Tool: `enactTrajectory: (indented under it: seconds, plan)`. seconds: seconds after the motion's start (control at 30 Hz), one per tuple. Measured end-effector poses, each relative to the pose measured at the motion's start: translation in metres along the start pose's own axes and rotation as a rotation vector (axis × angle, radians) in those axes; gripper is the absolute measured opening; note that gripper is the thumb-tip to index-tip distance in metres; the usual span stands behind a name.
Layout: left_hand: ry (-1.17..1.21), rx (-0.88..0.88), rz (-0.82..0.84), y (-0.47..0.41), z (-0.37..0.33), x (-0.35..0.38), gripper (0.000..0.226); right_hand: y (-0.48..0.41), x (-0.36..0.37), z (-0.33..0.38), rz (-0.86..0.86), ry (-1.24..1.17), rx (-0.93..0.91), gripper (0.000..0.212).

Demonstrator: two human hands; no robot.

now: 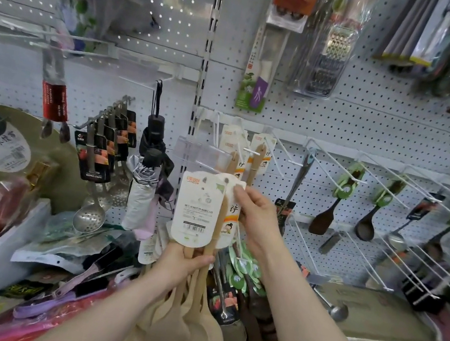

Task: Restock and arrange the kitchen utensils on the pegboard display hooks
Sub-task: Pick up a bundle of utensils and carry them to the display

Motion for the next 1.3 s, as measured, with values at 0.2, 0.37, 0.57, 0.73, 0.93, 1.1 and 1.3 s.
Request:
enactTrajectory:
  seconds: [0.2, 0.37, 0.57, 0.73, 0.93, 1.1, 1.3]
  plan:
    - [0.042, 0.032, 0.001, -0.007, -0.005, 0.004, 0.021, -0.023, -0.008, 0.002, -0.163, 0.051, -0.041, 0.01]
    - [0.025, 0.067, 0.041, -0.014, -0.005, -0.007, 0.021, -0.045, -0.004, 0.003, -0.195, 0.077, -0.08, 0.015]
    - [0.059, 0.12, 0.033, -0.018, -0.007, -0.011, 0.038, -0.057, -0.008, -0.011, -0.235, 0.148, -0.093, 0.014]
    - [-0.038, 0.122, -0.006, -0.031, -0.005, -0.013, 0.026, -0.066, -0.007, -0.015, -0.241, 0.14, -0.132, 0.01]
    - [-0.101, 0.101, -0.001, -0.043, -0.004, -0.013, 0.036, -0.076, -0.005, -0.019, -0.252, 0.182, -0.227, 0.009]
    - [0.04, 0.046, 0.026, -0.048, -0.003, -0.013, 0.015, -0.101, -0.002, -0.027, -0.274, 0.23, -0.188, 0.013]
    - [0.124, 0.02, 0.051, -0.044, -0.006, -0.018, 0.023, -0.127, 0.01, -0.028, -0.348, 0.326, -0.11, 0.019]
Point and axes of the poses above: each hand's wrist, its own y-axis away from the middle knuckle, its own x-axis out of the palm, z = x × y, the point moved 1 cm from there along -y, towards the middle knuckle, and after that the axes turned 13 degrees about -x, right-handed, at the moved point
